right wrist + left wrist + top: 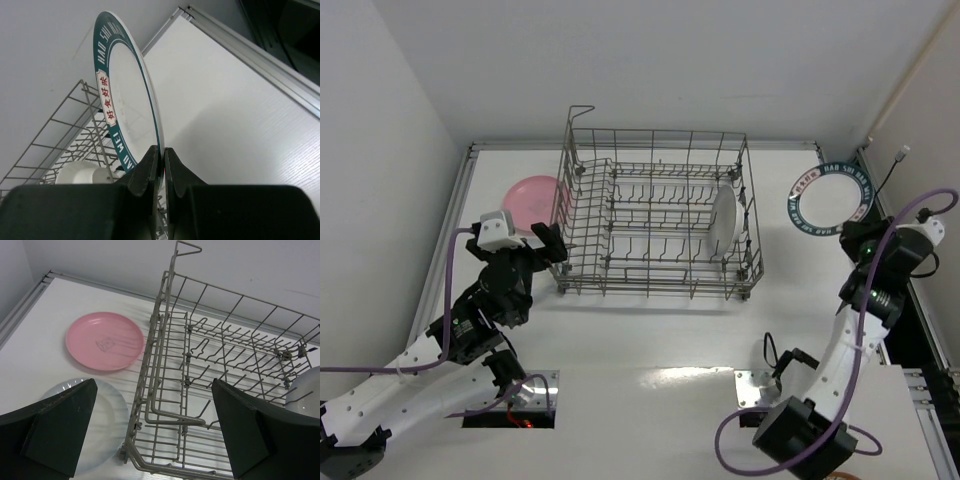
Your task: Load the plates into the dish rack
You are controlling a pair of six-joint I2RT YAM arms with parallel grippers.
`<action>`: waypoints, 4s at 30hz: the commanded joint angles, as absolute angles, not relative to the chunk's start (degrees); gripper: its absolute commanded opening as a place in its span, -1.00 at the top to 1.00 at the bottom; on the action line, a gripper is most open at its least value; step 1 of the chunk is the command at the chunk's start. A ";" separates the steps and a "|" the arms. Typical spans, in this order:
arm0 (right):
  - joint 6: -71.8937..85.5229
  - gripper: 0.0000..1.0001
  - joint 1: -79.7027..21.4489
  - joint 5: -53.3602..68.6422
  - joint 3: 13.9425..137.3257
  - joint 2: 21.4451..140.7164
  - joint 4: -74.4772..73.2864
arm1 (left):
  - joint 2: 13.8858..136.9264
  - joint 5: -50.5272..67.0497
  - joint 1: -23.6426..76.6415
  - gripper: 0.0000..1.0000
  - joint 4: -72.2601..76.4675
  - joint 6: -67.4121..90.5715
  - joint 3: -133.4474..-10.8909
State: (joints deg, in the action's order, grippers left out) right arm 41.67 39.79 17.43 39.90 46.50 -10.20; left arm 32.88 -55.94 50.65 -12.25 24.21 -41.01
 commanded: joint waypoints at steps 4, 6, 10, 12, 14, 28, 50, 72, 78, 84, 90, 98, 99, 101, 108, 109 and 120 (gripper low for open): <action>38.06 1.00 32.36 8.71 45.18 39.82 -15.29 | 32.43 -56.16 51.50 -1.00 -9.58 23.82 -41.13; 37.36 1.00 28.68 7.92 47.28 39.81 -15.91 | 32.95 -56.16 51.50 -1.00 -9.58 23.82 -41.13; 35.16 1.00 23.22 5.46 49.83 39.21 -17.14 | 32.96 -56.16 51.50 -1.00 -9.58 23.82 -41.13; 34.63 1.00 20.50 5.45 51.15 39.20 -17.14 | 33.49 -56.16 51.50 -1.00 -9.58 23.82 -41.13; 34.11 1.00 18.73 5.45 53.25 39.20 -18.36 | 33.49 -56.16 51.50 -1.00 -9.58 23.82 -41.13; 32.78 1.00 -6.11 -9.89 59.15 45.26 -23.03 | 35.07 -56.16 51.50 -1.00 -9.58 23.29 -41.13; 47.55 1.00 -41.57 -65.30 82.17 79.01 -53.78 | 34.54 -56.16 51.50 -1.00 -9.58 23.29 -41.13; 55.96 1.00 -47.64 -65.92 83.75 96.58 -57.91 | 35.07 -55.63 51.50 -1.00 -9.58 23.29 -41.13; 61.35 0.86 -49.39 -62.67 86.57 101.68 -60.04 | 35.07 -55.63 51.50 -1.00 -9.58 23.29 -41.13; 61.96 -0.02 -49.92 -61.87 86.57 98.62 -59.50 | 35.07 -55.63 51.50 -1.00 -9.58 23.29 -41.13; 58.46 -0.42 -49.93 -62.58 91.74 92.37 -55.73 | 37.52 -55.11 51.50 -1.00 -10.11 23.29 -40.61; 39.95 -0.47 -51.50 -48.29 92.41 82.46 -27.11 | 42.35 -63.36 51.50 -1.00 -16.33 29.59 -42.27; 39.12 -0.47 -51.50 -42.16 89.24 80.88 -24.11 | 43.06 -63.98 50.72 -1.00 -18.78 31.62 -45.06; 40.24 -0.50 -51.50 -40.17 81.32 78.32 -22.15 | 44.29 -63.98 46.96 -1.00 -27.22 36.88 -47.36; 32.89 -0.57 -49.39 -36.23 80.26 76.56 -24.02 | 46.23 -65.20 40.61 -1.00 -41.91 54.92 -51.85; 32.87 -0.61 -48.79 -35.43 77.89 74.99 -22.95 | 46.84 -66.52 40.61 -1.00 -43.05 57.72 -52.55; 29.01 -0.69 -45.36 -29.71 73.75 71.46 -21.18 | 57.65 -68.48 32.54 -1.00 -40.88 63.03 -71.01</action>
State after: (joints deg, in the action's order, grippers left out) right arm 31.16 -46.35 -31.77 74.76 74.26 -24.36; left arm 56.03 -67.59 35.75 -43.97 60.36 -67.09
